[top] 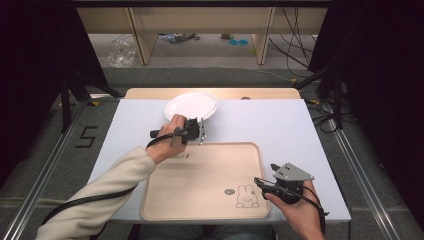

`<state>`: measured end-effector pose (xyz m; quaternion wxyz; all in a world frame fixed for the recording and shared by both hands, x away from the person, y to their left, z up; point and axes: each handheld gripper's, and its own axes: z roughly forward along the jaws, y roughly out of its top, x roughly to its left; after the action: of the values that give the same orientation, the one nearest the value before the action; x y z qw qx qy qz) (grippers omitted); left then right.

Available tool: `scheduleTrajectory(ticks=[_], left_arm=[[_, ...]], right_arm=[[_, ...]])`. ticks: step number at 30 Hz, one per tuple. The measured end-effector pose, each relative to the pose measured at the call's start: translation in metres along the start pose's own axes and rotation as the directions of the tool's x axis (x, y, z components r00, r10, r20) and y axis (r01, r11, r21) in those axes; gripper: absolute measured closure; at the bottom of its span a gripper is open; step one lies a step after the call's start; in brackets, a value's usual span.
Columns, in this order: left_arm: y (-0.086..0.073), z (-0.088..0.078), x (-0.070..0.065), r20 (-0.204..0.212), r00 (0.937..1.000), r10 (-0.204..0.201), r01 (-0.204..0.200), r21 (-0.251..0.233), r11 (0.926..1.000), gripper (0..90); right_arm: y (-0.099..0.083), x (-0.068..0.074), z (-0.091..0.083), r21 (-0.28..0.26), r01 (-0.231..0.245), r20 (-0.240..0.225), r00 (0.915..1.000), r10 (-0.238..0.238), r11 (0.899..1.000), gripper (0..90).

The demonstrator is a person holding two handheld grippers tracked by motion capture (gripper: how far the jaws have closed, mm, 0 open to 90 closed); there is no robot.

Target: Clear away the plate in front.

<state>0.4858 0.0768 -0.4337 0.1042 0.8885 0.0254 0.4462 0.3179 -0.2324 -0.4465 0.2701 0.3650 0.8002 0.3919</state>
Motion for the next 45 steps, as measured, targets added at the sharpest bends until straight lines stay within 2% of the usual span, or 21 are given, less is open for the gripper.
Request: scheduleTrajectory(ticks=[11,23,45], left_arm=[[-0.003,-0.015,-0.002,-0.021,0.9995,0.022,-0.023,-0.010,0.9997,87.8],[-0.003,-0.029,-0.010,-0.018,0.9997,0.016,-0.017,-0.030,0.9994,87.8],[-0.009,-0.056,-0.023,-0.030,0.9990,0.034,-0.036,-0.059,0.9976,87.8]], right_arm=[[0.000,0.000,0.000,0.001,-0.002,0.003,1.0000,0.001,1.000,31.8],[0.001,0.000,-0.001,0.001,-0.007,0.004,1.0000,0.007,1.000,31.8],[0.001,0.000,-0.001,-0.001,-0.004,0.007,1.0000,0.004,1.000,31.7]])
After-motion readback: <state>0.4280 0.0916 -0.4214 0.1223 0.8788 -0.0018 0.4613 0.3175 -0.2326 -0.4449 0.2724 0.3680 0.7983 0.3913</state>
